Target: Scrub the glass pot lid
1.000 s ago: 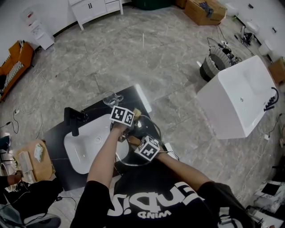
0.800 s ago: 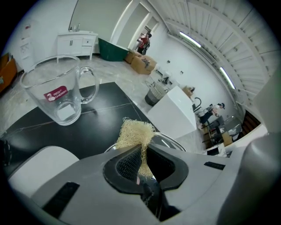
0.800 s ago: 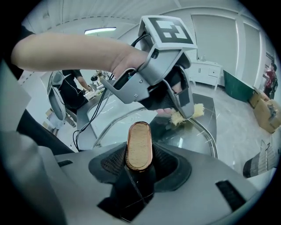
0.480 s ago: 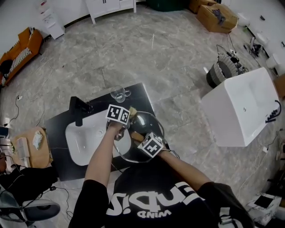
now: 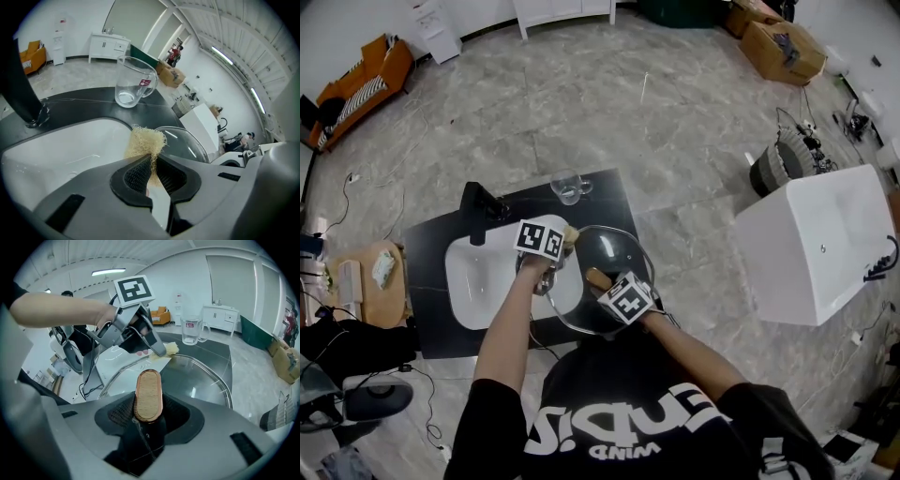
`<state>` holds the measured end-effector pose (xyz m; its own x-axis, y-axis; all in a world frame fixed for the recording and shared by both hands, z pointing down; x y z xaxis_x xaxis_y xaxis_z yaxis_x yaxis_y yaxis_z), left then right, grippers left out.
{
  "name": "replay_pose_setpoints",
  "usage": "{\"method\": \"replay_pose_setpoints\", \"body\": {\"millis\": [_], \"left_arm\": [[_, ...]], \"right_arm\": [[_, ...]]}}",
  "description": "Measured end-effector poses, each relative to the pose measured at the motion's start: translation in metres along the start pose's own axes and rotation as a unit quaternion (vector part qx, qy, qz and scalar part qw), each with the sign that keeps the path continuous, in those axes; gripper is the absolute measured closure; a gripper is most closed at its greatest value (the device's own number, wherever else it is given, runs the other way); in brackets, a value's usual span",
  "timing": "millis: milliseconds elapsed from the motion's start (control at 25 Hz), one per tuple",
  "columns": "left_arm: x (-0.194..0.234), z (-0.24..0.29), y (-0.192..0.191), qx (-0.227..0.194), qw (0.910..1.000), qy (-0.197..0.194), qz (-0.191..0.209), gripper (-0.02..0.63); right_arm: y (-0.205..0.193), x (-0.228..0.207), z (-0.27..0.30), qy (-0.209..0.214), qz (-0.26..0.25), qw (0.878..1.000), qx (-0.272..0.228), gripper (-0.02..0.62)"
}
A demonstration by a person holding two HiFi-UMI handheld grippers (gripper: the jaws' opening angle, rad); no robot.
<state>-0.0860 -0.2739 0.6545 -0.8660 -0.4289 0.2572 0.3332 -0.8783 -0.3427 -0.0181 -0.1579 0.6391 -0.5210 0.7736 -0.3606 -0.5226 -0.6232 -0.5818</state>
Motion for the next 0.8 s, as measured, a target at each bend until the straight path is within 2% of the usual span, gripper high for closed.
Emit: {"method": "replay_pose_setpoints", "body": {"millis": [400, 800], "left_arm": [[0.027, -0.019, -0.046, 0.001, 0.9985, 0.015, -0.052, 0.561], [0.019, -0.038, -0.101, 0.015, 0.9989, 0.015, -0.042, 0.561]], "right_arm": [[-0.004, -0.005, 0.002, -0.008, -0.006, 1.000, -0.001, 0.419], [-0.001, -0.003, -0.001, -0.008, -0.001, 1.000, -0.003, 0.420]]}}
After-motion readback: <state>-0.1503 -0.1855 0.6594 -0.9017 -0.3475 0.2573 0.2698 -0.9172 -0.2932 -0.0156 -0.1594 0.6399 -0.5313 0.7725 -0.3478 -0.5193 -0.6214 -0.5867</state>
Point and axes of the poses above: the fingertips, and each gripper's own axes: z forward along the fingers, x to its left, y out of its top, the point moved 2 cm from there along -z, backward along the fingers, and after that the axes turned 13 degrees about y, right-handed, at the moved point
